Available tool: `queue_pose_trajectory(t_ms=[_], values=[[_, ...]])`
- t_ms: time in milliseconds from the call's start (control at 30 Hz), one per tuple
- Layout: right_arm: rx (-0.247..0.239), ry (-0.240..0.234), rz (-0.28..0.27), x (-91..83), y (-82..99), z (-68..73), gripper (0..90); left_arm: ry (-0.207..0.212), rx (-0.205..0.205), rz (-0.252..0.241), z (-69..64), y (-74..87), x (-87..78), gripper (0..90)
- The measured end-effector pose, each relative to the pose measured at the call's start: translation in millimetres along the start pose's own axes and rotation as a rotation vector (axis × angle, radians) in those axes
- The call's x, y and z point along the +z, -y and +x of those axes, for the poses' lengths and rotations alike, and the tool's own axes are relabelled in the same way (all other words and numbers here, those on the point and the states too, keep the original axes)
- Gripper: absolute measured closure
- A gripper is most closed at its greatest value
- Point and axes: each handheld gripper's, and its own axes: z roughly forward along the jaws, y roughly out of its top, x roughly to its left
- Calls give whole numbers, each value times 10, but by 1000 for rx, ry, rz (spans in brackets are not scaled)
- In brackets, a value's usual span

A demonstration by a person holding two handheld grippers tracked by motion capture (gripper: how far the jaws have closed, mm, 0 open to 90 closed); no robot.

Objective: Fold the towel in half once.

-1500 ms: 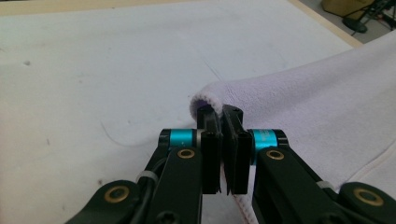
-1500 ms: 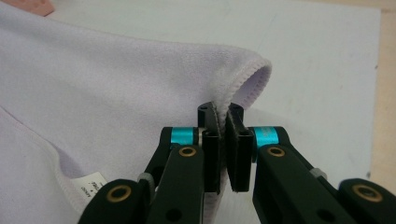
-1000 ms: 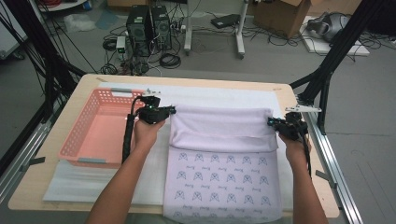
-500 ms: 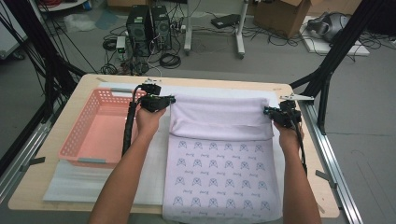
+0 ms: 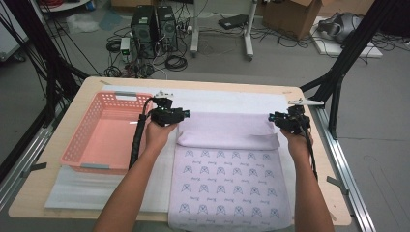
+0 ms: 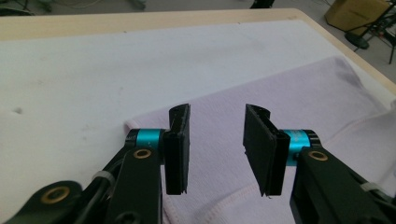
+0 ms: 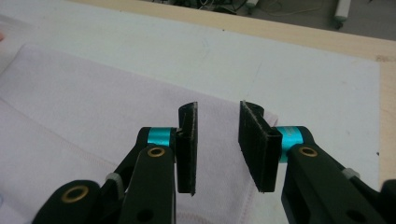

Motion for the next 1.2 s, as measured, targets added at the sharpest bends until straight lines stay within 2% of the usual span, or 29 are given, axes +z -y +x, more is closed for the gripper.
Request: queue_pose_trajectory(t_ms=[100,167,200,300,333,367,433,467,500,533,567,600,633,667,700,733,800,867,967,1000,1033,1100,1200], values=[[-2,-25,42,-25,40,-10,677,42,-2,41,-26,94,27,564],[0,-51,72,-39,90,-10,676,47,3,10,-70,187,10,590],[-8,-58,79,-42,113,-10,675,54,1,25,-78,218,4,591],[-16,-76,122,-40,217,-4,659,42,9,43,-95,319,11,585],[-3,-78,141,-29,254,-4,642,40,3,50,-100,345,14,580],[-7,-80,144,-21,275,-9,637,26,11,74,-105,384,23,579],[6,-79,178,11,308,-15,605,9,4,74,-109,448,26,563],[-3,-74,189,25,319,-11,606,-6,-1,82,-107,480,27,564],[-5,-75,205,36,325,-7,620,-10,-6,87,-100,504,31,570],[-3,-75,210,41,328,0,648,-5,-14,125,-93,531,41,585],[-5,-74,214,41,330,6,664,-7,-12,140,-100,542,46,618],[-3,-75,216,45,331,8,698,-20,12,144,-125,548,34,657],[-8,-85,224,39,333,11,780,-35,29,136,-153,551,17,773],[-16,-93,233,37,336,18,817,-33,27,133,-168,554,1,826],[-30,-100,245,34,341,32,895,-32,34,139,-174,557,-4,850],[-43,-104,249,29,345,44,894,-37,43,137,-183,566,-15,857],[-63,-115,251,8,350,74,897,-17,39,113,-190,597,-60,860],[-75,-122,215,-47,374,102,897,3,43,79,-212,636,-120,859],[-66,-125,176,-148,449,82,894,23,78,57,-252,680,-205,855],[-52,-118,153,-189,468,65,830,24,85,44,-267,694,-233,853],[-10,-106,106,-241,487,33,697,26,88,38,-269,699,-244,852],[47,-76,71,-284,498,-10,615,29,84,31,-263,711,-255,852],[58,-33,86,-245,510,-31,532,38,71,21,-258,720,-245,850]])
